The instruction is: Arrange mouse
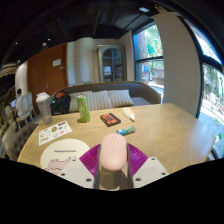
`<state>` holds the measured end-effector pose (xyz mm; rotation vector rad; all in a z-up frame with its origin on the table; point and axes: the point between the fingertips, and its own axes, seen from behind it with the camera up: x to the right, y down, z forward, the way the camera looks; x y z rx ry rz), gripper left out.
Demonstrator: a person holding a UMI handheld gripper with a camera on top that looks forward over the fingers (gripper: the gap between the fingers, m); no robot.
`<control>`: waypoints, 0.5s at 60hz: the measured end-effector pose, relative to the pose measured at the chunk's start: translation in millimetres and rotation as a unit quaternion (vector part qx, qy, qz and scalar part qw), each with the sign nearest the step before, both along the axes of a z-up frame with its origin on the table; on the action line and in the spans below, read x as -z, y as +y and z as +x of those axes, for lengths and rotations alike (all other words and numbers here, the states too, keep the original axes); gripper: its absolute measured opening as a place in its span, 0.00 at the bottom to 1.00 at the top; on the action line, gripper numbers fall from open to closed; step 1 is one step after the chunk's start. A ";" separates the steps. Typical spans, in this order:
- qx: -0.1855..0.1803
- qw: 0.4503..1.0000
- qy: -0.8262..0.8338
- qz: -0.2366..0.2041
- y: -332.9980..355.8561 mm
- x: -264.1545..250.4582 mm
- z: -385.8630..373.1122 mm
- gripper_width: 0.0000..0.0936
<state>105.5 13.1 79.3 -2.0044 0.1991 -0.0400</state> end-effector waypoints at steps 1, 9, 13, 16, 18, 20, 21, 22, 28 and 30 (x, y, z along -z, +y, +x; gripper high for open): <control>-0.007 1.000 0.004 0.004 2.4 -6.7 -12.8 0.40; -0.046 0.999 0.020 0.019 27.2 -25.4 -106.8 0.40; -0.055 0.998 0.015 0.003 40.6 -12.6 -138.9 0.40; -0.063 0.998 0.014 -0.022 47.0 10.6 -160.8 0.40; -0.070 0.997 0.013 -0.040 51.0 30.3 -173.5 0.40; -0.075 0.995 0.012 -0.059 52.2 44.7 -182.9 0.40; -0.078 0.995 0.011 -0.067 52.7 51.2 -186.6 0.40; -0.080 0.994 0.009 -0.073 53.2 56.6 -189.3 0.40; -0.079 0.992 -0.011 -0.097 57.2 84.1 -190.3 0.41; -0.082 0.992 -0.017 -0.096 58.3 86.8 -190.4 0.42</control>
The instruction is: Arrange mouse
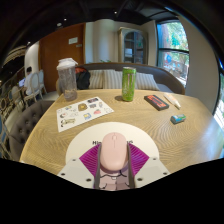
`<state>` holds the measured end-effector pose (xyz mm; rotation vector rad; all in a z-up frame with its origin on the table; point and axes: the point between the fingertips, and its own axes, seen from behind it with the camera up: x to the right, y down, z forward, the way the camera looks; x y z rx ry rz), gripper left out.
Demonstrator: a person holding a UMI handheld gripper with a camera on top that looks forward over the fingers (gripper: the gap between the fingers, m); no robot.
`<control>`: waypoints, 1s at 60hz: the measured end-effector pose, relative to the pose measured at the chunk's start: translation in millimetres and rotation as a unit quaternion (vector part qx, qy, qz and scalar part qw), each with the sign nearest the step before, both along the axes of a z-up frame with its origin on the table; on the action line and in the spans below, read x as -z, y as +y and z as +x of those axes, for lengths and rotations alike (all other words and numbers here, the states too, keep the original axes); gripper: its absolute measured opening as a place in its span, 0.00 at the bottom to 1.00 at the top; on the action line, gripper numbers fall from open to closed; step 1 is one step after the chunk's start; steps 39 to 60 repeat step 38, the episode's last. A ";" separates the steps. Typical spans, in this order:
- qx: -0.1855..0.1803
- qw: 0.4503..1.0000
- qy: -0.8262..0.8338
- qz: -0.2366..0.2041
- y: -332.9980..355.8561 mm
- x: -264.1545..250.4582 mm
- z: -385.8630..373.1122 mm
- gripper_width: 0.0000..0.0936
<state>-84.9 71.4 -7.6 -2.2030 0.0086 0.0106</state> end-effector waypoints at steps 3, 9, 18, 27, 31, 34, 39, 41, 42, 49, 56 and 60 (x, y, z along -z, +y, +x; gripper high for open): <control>-0.007 1.000 -0.013 0.001 0.0 0.0 1.3 0.46; -0.016 1.000 -0.016 -0.010 -0.9 1.6 0.7 0.55; -0.052 0.999 0.014 0.001 -10.4 -13.2 -1.5 0.89; -0.087 0.995 0.043 0.036 -45.2 -43.9 8.6 0.91; -0.104 0.991 0.063 0.046 -71.8 -54.3 20.0 0.91; -0.114 0.989 0.079 0.056 -91.1 -60.6 29.0 0.91; -0.120 0.986 0.094 0.068 -112.4 -64.3 45.4 0.90; -0.120 0.986 0.094 0.068 -112.4 -64.3 45.4 0.90; -0.120 0.986 0.094 0.068 -112.4 -64.3 45.4 0.90; -0.120 0.986 0.094 0.068 -112.4 -64.3 45.4 0.90; -0.120 0.986 0.094 0.068 -112.4 -64.3 45.4 0.90; -0.120 0.986 0.094 0.068 -112.4 -64.3 45.4 0.90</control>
